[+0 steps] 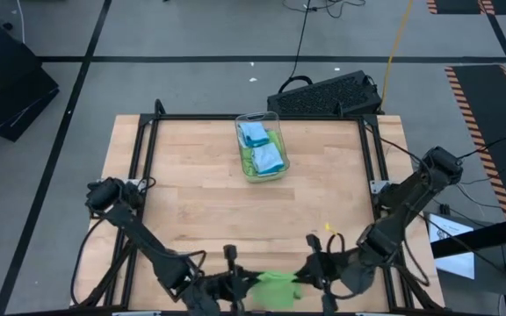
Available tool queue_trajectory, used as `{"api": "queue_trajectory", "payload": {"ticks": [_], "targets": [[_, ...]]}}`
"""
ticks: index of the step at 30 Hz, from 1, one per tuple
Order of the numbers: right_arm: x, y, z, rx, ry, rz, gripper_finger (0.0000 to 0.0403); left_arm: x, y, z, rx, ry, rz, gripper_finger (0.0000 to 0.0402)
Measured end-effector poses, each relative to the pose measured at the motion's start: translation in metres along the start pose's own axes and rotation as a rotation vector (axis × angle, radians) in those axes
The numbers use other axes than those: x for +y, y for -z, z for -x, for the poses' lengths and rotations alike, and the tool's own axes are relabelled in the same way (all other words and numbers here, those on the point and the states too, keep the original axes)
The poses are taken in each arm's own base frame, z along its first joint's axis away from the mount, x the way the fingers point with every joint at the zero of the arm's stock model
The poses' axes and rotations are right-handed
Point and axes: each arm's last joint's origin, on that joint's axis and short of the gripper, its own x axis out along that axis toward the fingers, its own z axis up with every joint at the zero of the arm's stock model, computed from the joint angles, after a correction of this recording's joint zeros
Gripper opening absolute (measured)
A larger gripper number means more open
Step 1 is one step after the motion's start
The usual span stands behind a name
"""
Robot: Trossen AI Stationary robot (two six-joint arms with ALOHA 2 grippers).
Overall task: Fold microfiber towels
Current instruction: Fold the green towel
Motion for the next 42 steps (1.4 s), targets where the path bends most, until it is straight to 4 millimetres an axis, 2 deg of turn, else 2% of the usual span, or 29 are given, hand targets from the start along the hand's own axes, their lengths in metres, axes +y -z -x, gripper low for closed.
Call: {"api": "queue_trajectory", "payload": {"ticks": [5, 10, 13, 17, 20, 22, 25, 30, 33, 37, 40, 42], "targets": [[-0.012, 0.016, -0.022, 0.052, 0.081, -0.038, 0.0008, 0.003, 0.018, -0.004, 0.051, -0.045, 0.121, 0.0006], [-0.051, 0.033, -0.046, 0.159, 0.157, -0.1, 0.0008, 0.017, 0.054, -0.023, 0.105, -0.11, 0.138, 0.0017], [-0.076, 0.037, -0.052, 0.198, 0.216, -0.101, 0.0008, 0.031, 0.077, -0.035, 0.153, -0.165, 0.16, 0.0008], [-0.116, 0.04, -0.057, 0.253, 0.327, -0.037, 0.0008, 0.053, 0.095, -0.051, 0.181, -0.26, 0.161, 0.0011], [-0.145, 0.035, -0.059, 0.287, 0.407, -0.016, 0.0008, 0.07, 0.095, -0.06, 0.182, -0.333, 0.141, 0.0019], [-0.162, 0.03, -0.056, 0.308, 0.452, -0.004, 0.0008, 0.083, 0.086, -0.062, 0.169, -0.355, 0.147, 0.0015], [-0.176, 0.022, -0.049, 0.316, 0.471, -0.009, 0.0009, 0.099, 0.07, -0.058, 0.15, -0.373, 0.153, 0.0006], [-0.181, 0.018, -0.043, 0.33, 0.443, 0.014, 0.0009, 0.117, 0.067, -0.055, 0.214, -0.381, 0.114, 0.002], [-0.174, 0.021, -0.044, 0.37, 0.34, 0.005, 0.0009, 0.119, 0.068, -0.059, 0.26, -0.272, 0.132, 0.002], [-0.153, 0.019, -0.044, 0.373, 0.097, -0.069, 0.0009, 0.106, 0.052, -0.061, 0.171, -0.002, 0.154, 0.0007], [-0.129, 0.007, -0.038, 0.343, 0.001, -0.148, 0.0009, 0.096, 0.029, -0.054, -0.002, 0.149, 0.183, 0.0013], [-0.11, -0.006, -0.034, 0.307, -0.05, -0.143, 0.0009, 0.094, 0.016, -0.045, -0.089, 0.182, 0.193, 0.0017]]}}
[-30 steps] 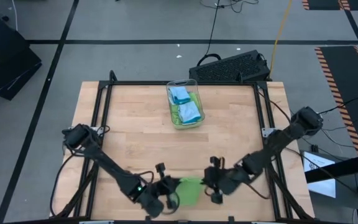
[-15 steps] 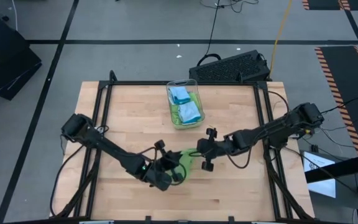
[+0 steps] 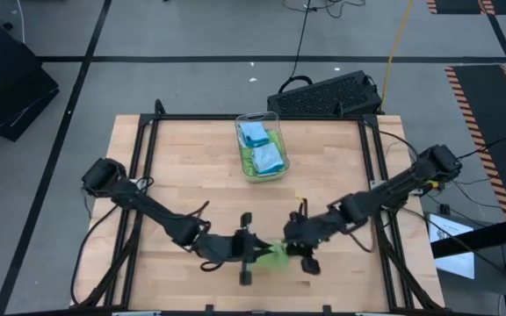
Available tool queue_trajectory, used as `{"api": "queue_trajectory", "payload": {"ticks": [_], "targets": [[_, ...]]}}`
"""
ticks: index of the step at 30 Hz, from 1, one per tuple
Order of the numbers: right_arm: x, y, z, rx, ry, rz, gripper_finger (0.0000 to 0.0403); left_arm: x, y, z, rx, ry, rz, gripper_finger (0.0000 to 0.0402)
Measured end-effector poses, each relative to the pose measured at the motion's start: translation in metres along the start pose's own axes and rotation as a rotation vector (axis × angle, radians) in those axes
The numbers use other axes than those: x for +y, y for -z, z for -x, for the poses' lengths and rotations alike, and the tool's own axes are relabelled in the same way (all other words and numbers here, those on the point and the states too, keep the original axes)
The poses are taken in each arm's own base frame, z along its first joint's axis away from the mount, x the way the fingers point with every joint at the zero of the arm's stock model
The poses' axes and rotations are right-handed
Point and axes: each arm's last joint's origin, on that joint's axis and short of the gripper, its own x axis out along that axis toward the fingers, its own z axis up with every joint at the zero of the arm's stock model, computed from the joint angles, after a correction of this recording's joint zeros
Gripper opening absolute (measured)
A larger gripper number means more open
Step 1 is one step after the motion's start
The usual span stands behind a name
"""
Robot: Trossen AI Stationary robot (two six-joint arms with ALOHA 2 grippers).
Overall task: Fold microfiber towels
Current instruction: Fold the green towel
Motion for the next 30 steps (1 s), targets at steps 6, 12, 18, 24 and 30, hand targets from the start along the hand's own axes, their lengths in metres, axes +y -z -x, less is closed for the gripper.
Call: {"api": "queue_trajectory", "payload": {"ticks": [6, 12, 18, 24, 30], "targets": [[0.035, -0.01, 0.025, 0.05, -0.016, 0.087, 0.0009, 0.004, -0.019, 0.021, -0.019, -0.068, -0.024, 0.0007], [-0.02, 0.001, 0.012, 0.12, 0.249, 0.081, 0.0009, 0.049, 0.014, -0.002, 0.191, -0.32, 0.052, 0.0009], [-0.097, 0.031, -0.001, 0.14, 0.497, -0.041, 0.0009, 0.083, 0.065, -0.024, 0.277, -0.404, 0.12, 0.0015], [-0.125, 0.042, 0.0, 0.105, 0.582, -0.111, 0.0009, 0.102, 0.077, -0.027, 0.259, -0.422, 0.131, 0.0006], [-0.104, 0.026, 0.009, 0.083, 0.417, -0.077, 0.0009, 0.09, 0.057, -0.027, 0.14, -0.255, 0.141, 0.0016]]}}
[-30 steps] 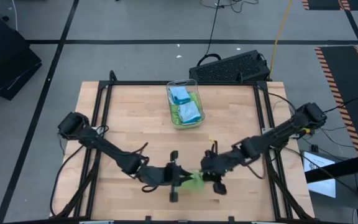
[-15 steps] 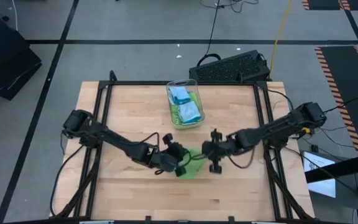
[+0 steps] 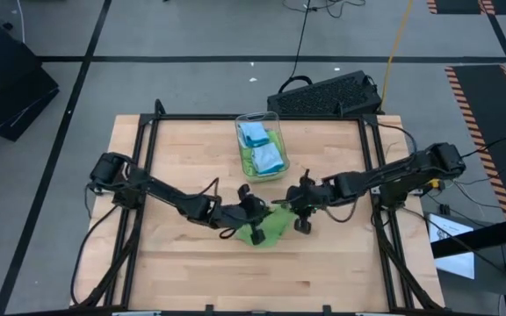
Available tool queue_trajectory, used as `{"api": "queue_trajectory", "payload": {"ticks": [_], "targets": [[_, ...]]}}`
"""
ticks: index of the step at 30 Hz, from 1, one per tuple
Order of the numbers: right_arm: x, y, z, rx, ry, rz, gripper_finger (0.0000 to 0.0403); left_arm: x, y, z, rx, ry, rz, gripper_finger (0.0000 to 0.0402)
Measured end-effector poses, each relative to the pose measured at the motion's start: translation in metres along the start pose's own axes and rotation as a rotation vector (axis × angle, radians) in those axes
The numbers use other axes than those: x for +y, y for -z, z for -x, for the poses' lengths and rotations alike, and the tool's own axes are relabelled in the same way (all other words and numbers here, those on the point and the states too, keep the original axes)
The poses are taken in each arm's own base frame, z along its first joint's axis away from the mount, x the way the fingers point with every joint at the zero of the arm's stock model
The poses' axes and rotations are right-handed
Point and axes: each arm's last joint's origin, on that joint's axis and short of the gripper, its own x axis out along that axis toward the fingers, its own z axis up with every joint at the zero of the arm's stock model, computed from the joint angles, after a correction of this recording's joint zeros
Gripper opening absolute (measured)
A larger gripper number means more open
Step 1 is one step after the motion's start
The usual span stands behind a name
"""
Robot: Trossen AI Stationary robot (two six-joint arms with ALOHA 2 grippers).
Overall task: Fold microfiber towels
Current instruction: Fold the green towel
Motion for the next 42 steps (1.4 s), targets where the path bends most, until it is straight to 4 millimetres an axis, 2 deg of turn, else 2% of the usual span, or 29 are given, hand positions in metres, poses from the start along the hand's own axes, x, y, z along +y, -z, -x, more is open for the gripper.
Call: {"api": "queue_trajectory", "payload": {"ticks": [3, 7, 10, 12, 15, 19, 24, 29, 32, 38, 42], "targets": [[0.02, -0.004, 0.027, -0.012, -0.235, 0.029, 0.0009, -0.018, -0.016, 0.009, -0.118, 0.175, 0.049, 0.0007], [0.043, 0.003, 0.067, -0.008, -0.49, 0.048, 0.0009, -0.045, -0.031, 0.025, -0.334, 0.415, 0.117, 0.0011], [0.051, 0.009, 0.097, 0.039, -0.61, 0.01, 0.0009, -0.058, -0.038, 0.027, -0.447, 0.402, 0.146, 0.001], [0.05, 0.015, 0.112, 0.098, -0.602, -0.036, 0.0009, -0.065, -0.035, 0.019, -0.423, 0.342, 0.121, 0.0006], [0.042, 0.023, 0.121, 0.178, -0.528, -0.09, 0.0009, -0.069, -0.025, 0.001, -0.305, 0.296, 0.118, 0.0011], [0.03, 0.023, 0.115, 0.186, -0.402, -0.129, 0.0009, -0.066, -0.004, -0.023, -0.198, 0.244, 0.17, 0.0019], [0.02, 0.018, 0.086, 0.228, -0.245, -0.091, 0.0009, -0.065, 0.015, -0.035, -0.157, 0.192, 0.188, 0.0006], [0.018, 0.015, 0.054, 0.288, -0.147, 0.015, 0.0009, -0.062, 0.026, -0.037, -0.103, 0.081, 0.15, 0.0017], [0.015, 0.013, 0.042, 0.288, -0.066, 0.063, 0.0009, -0.058, 0.031, -0.038, -0.083, -0.015, 0.095, 0.0008], [0.008, 0.007, 0.037, 0.16, 0.18, 0.137, 0.0009, -0.052, 0.037, -0.038, -0.05, -0.152, -0.049, 0.0015], [0.011, 0.008, 0.029, 0.057, 0.234, 0.185, 0.0009, -0.052, 0.042, -0.036, -0.012, -0.193, -0.133, 0.0007]]}}
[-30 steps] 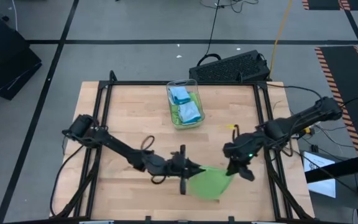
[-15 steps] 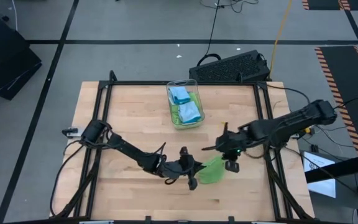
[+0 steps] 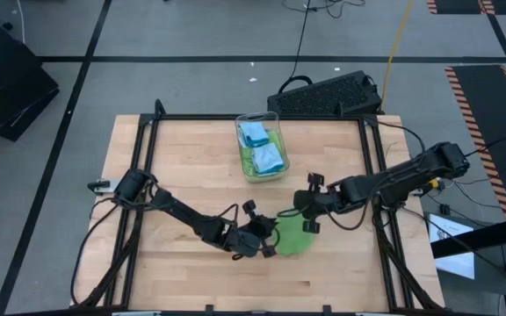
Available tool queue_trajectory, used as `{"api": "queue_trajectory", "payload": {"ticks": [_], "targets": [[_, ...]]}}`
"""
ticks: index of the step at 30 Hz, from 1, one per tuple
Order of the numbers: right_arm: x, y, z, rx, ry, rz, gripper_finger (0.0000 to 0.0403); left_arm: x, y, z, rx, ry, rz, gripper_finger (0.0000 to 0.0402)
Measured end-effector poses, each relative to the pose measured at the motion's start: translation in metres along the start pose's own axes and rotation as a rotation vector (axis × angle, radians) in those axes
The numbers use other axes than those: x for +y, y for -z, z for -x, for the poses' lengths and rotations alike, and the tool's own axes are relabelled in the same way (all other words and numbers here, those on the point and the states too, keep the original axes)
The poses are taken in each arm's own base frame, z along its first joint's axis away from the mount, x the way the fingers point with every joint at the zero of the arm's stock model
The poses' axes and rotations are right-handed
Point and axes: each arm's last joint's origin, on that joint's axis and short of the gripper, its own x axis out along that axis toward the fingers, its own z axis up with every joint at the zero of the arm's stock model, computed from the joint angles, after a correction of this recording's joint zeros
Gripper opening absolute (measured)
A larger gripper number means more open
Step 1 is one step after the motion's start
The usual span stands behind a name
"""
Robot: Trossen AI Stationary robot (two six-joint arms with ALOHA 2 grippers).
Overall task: Fold microfiber towels
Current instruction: Fold the green towel
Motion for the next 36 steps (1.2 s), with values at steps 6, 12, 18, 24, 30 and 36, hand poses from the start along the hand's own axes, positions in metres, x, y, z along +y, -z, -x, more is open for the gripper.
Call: {"api": "queue_trajectory", "payload": {"ticks": [6, 12, 18, 24, 30, 36], "targets": [[0.006, 0.011, -0.021, -0.107, -0.02, 0.019, 0.0009, 0.004, 0.01, 0.001, 0.069, -0.055, -0.064, 0.0013], [0.008, 0.027, -0.038, -0.14, -0.06, 0.007, 0.0009, 0.003, 0.013, 0.002, 0.103, -0.023, -0.088, 0.0006], [0.011, 0.04, -0.047, -0.118, -0.151, 0.014, 0.0009, -0.005, 0.012, 0.006, 0.112, 0.104, -0.088, 0.0013], [0.01, 0.048, -0.051, -0.094, -0.162, 0.058, 0.0009, -0.009, 0.007, 0.006, 0.083, 0.186, -0.035, 0.0012], [0.01, 0.053, -0.053, -0.081, -0.161, 0.114, 0.0009, -0.01, 0.005, 0.004, 0.074, 0.244, -0.011, 0.0021], [0.01, 0.053, -0.053, -0.074, -0.182, 0.143, 0.0009, -0.012, 0.003, 0.005, 0.065, 0.28, 0.018, 0.0011]]}}
